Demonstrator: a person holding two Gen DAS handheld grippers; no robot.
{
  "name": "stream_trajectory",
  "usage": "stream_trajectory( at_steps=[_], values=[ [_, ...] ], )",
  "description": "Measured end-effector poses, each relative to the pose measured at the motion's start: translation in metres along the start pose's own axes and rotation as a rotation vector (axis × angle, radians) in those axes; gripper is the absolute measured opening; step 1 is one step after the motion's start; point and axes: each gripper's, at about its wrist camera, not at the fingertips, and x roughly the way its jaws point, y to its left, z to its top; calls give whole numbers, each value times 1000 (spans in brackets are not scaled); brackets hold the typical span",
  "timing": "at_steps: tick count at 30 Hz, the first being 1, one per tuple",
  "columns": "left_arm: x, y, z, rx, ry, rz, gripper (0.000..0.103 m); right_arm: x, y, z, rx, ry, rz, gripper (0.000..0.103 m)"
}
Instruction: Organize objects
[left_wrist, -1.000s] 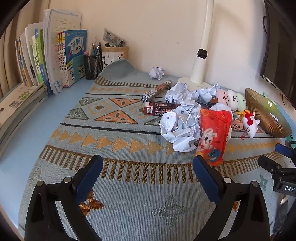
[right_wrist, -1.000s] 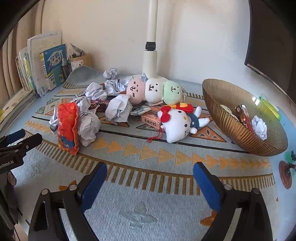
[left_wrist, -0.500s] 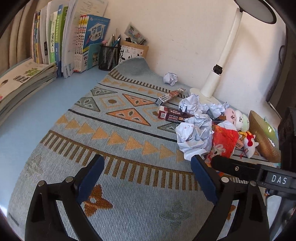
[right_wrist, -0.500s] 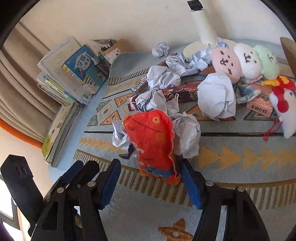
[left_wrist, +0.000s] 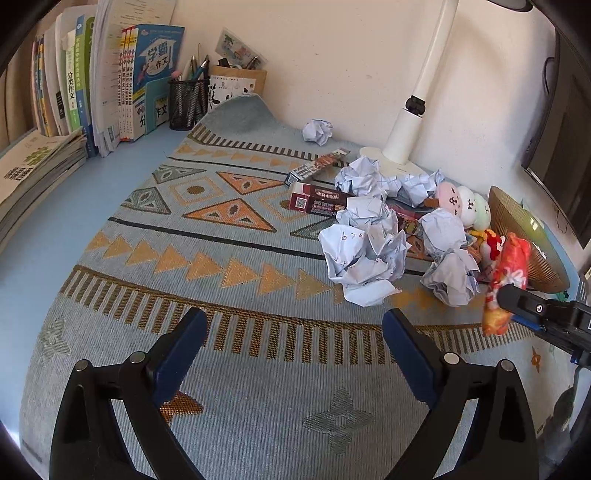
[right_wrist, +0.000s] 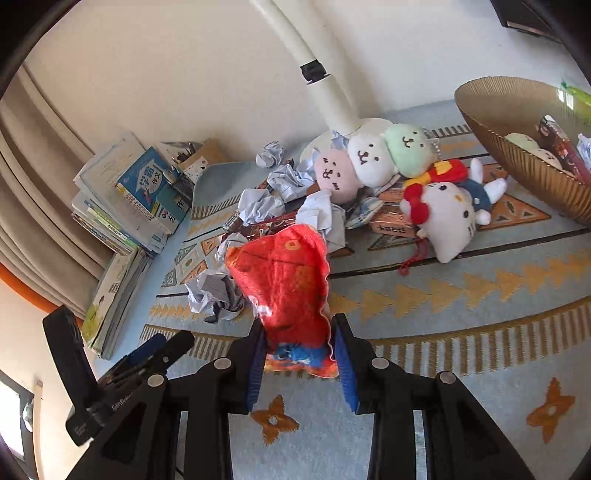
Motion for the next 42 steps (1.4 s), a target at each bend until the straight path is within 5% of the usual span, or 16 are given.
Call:
stream_trajectory(
  at_steps=[4, 7, 9, 12, 16, 22, 28, 32, 38, 42],
  values=[
    [3, -11, 19, -41, 5, -79, 96, -4, -9, 1, -90, 52, -109, 36],
    [22, -33, 27, 55, 27, -87, 96, 1, -15, 2, -100, 82, -103, 38],
    [37, -45, 26, 114, 35, -44, 93, 6, -23, 2, -68, 75, -47, 57],
    [42, -58, 23, 180, 26, -11, 60, 6, -35, 0, -18, -1, -83, 72],
    [36, -52, 23, 159, 8, -56, 45, 1, -43, 2, 12, -15, -39, 74],
    [11, -27, 25, 41, -120, -111, 45, 18, -27, -1, -66, 50, -107, 74],
    [8, -24, 25, 32, -145, -115, 45, 35, -1, -9, -221, 77, -243, 74],
    [3, -24, 24, 47, -148, -188, 45, 36, 4, -11, -260, 55, -274, 40],
    [5, -24, 24, 40, -141, -184, 45, 11, 8, -17, -281, -32, -148, 37],
    [7, -31, 22, 75, -133, -164, 45, 7, 19, -23, -326, -54, -137, 36]
  ],
)
